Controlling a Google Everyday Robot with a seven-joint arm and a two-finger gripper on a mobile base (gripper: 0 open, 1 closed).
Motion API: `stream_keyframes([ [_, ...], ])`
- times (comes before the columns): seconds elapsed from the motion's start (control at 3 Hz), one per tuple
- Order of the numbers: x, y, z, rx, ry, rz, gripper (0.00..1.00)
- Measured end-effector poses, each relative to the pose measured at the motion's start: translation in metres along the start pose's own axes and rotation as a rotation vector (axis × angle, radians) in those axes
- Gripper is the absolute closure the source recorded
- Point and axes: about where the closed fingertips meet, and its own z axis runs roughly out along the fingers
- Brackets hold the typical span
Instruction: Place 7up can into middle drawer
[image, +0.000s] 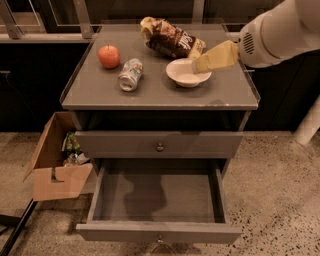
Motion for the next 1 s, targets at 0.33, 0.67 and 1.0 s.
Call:
stream_keyframes([
  [0.33,-0.016,0.009,0.01,0.013,-0.016,0.063,0.0],
  [0.67,-0.029,0.027,0.027,-0.028,-0.008,0.079,0.0],
  [1.0,-0.029,0.027,0.027,-0.028,-0.008,0.079,0.0],
])
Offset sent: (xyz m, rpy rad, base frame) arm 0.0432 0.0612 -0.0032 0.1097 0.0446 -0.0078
